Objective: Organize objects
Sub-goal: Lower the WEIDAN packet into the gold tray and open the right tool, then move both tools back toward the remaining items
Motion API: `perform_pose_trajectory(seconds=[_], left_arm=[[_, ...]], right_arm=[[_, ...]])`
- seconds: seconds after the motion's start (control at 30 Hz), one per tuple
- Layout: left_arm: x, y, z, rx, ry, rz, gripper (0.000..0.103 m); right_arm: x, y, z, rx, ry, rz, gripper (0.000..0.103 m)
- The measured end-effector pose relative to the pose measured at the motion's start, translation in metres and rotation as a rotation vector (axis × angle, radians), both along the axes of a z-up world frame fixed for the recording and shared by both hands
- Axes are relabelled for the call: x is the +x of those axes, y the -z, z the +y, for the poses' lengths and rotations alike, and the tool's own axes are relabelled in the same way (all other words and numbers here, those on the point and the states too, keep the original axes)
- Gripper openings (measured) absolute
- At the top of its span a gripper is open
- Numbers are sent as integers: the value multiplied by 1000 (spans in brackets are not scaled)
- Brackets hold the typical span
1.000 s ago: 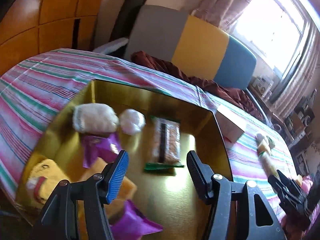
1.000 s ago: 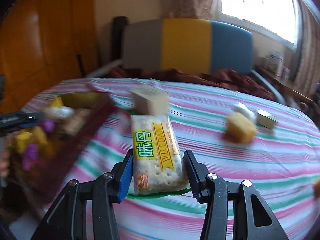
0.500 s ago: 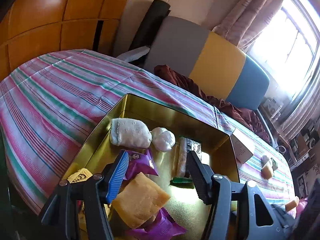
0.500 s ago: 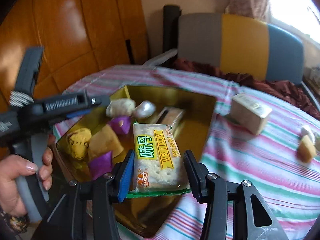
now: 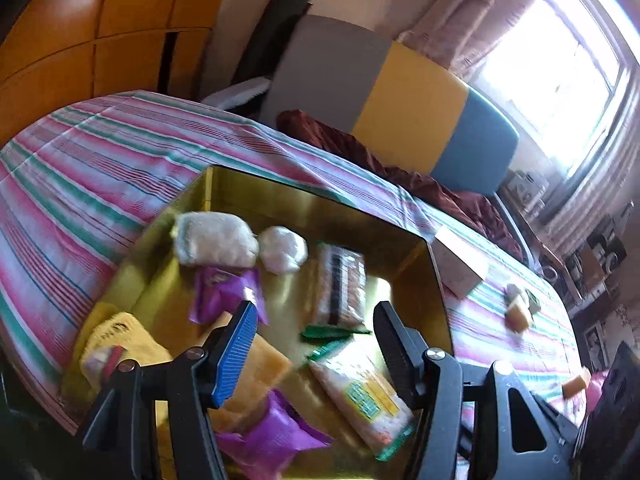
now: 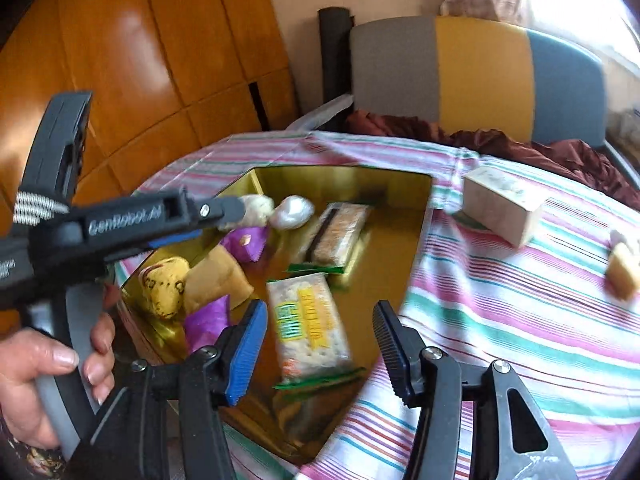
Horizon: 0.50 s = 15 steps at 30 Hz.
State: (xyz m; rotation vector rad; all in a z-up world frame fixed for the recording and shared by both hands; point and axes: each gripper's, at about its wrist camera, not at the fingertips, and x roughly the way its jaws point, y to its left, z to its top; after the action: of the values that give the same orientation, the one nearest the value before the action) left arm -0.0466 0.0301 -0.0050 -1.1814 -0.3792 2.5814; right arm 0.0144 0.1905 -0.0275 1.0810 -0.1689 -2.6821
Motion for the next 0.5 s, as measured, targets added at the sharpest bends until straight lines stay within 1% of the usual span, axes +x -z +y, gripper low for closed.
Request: perform_pose_trajectory(seconds=[0.2,0.37,0.5], left_arm=[[14,2,30,-19,98,4,61],[26,5,57,-32,182,-9,61],[37,2,82,-48,257,7,61]], right_arm=[[9,-6,38,-4,84,25,58],[12,-2,78,2,172,7,58],[14,6,107,32,231,-7,58]])
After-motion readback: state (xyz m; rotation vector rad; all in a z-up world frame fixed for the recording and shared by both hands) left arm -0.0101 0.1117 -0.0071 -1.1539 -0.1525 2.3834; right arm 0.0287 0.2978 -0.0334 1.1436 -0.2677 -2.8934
